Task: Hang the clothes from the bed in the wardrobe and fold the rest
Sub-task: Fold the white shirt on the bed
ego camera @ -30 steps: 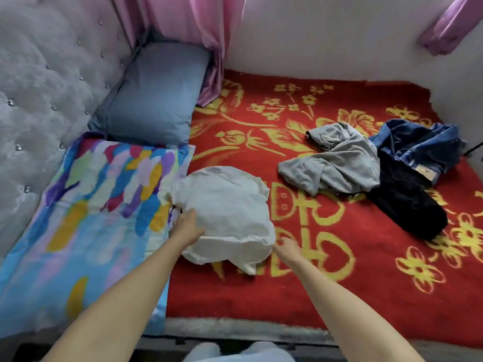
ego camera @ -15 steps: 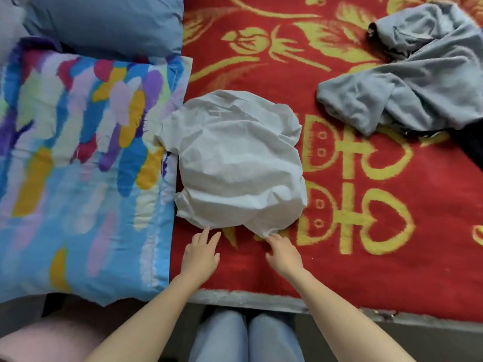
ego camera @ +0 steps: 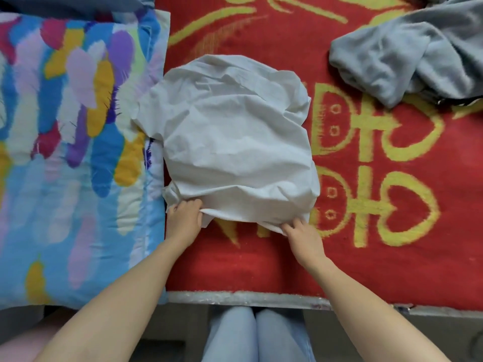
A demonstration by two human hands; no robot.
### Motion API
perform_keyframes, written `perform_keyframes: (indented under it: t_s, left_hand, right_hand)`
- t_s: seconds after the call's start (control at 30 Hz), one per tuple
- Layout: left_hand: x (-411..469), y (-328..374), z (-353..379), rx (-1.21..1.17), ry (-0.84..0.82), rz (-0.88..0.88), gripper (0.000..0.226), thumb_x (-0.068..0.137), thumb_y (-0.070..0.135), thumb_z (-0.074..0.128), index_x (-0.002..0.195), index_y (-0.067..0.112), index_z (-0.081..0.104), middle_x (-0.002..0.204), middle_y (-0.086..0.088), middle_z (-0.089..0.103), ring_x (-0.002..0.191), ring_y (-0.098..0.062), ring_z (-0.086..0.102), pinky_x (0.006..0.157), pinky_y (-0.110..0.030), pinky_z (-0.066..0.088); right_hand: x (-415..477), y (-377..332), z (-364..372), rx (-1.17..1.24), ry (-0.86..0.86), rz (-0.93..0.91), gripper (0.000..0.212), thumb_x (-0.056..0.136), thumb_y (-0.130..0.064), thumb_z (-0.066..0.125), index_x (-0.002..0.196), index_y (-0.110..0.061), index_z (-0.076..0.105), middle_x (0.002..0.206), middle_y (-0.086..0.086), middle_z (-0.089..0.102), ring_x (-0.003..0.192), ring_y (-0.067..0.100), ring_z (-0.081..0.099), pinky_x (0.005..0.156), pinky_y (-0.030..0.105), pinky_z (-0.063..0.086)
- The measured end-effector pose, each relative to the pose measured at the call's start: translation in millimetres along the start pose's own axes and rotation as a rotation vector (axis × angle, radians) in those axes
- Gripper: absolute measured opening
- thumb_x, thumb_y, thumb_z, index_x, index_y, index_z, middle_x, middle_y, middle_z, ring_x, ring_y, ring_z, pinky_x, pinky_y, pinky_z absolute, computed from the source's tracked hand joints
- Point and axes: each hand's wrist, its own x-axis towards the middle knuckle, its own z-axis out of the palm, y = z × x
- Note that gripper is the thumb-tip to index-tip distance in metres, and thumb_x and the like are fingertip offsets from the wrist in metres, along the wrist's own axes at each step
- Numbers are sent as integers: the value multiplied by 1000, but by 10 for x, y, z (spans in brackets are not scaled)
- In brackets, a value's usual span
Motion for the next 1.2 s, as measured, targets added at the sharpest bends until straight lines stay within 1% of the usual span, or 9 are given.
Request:
perform_keyframes:
  t_s: [0.13, 0.27, 0.4, 0.57, 0.7, 0.83, 0.97, 1.1, 1.2]
  left_hand:
    - [-48, -45, -377, -431, -4, -114, 10, 92, 7, 50, 94, 7, 59, 79, -13, 62, 80, -32, 56, 71, -35, 35]
    - [-236, -29, -944, -754, 6, -90, 12, 91, 9, 56, 80, 9, 61, 69, 3, 56, 67, -13, 49, 55, -14, 36]
    - [-534, 60, -1608, -846, 147, -18, 14, 91, 8, 57, 80, 7, 65, 69, 2, 58, 65, -4, 49, 55, -8, 36]
    - [-820, 223, -2381, -887, 367, 48, 7, 88, 7, 62, 84, 6, 67, 79, -7, 63, 74, -13, 52, 58, -7, 37]
    - [-1074, 466, -3017, -895, 603, 85, 16, 89, 7, 60, 101, 0, 67, 100, -18, 65, 88, -26, 58, 79, -29, 44]
    - [-1625, 928, -3311, -968, 666, 428, 16, 85, 30, 63, 100, 26, 63, 105, 6, 61, 92, -3, 56, 83, -19, 43]
    - [-2029, 1346, -3156, -737, 617, 733, 45, 73, 41, 74, 113, 27, 60, 125, 11, 49, 118, -4, 46, 103, -28, 38]
    - [-1970, 1596, -2815, -293, 552, 534, 78, 73, 62, 65, 140, 42, 31, 155, 1, -12, 141, -18, -6, 115, -45, 11]
    - [-1903, 1773, -2600, -138, 484, 508, 73, 73, 72, 55, 138, 48, 32, 152, 1, -28, 138, -16, -21, 114, -45, 2]
  right_hand:
    - [19, 189, -317, 69, -79, 79, 39, 91, -13, 45, 123, -30, 58, 103, 4, 54, 96, 26, 49, 66, 32, 33]
    - [-183, 303, -968, 464, 49, 116, 31, 93, -12, 51, 116, -25, 67, 95, -2, 47, 100, 23, 41, 81, 28, 30]
    - [-592, 342, -1839, 704, 169, 58, 19, 89, -4, 59, 102, -8, 73, 122, 9, 54, 119, 24, 40, 98, 27, 27]
    - [-1065, 137, -3072, 959, 386, -64, 17, 91, 5, 50, 97, 5, 67, 95, 14, 63, 90, 7, 55, 78, 26, 42]
    - [-1507, -255, -3990, 1033, 630, -238, 19, 95, 1, 45, 83, -1, 60, 70, 6, 50, 63, 3, 46, 61, 19, 35]
    - [-1801, -661, -4577, 1052, 846, -393, 25, 93, 2, 46, 75, -9, 59, 67, -5, 53, 64, 4, 44, 60, 18, 34]
    - [-2055, -928, -4974, 1139, 989, -485, 31, 94, -3, 44, 68, -14, 54, 64, -5, 46, 54, -1, 40, 54, 13, 34]
    - [-2187, -974, -5134, 1157, 1015, -548, 33, 97, -4, 43, 71, -20, 56, 64, -11, 54, 57, -2, 48, 57, 12, 41]
    - [-2285, -878, -5186, 1225, 1037, -567, 33, 97, -4, 43, 70, -19, 55, 56, -19, 55, 53, -3, 49, 54, 12, 42]
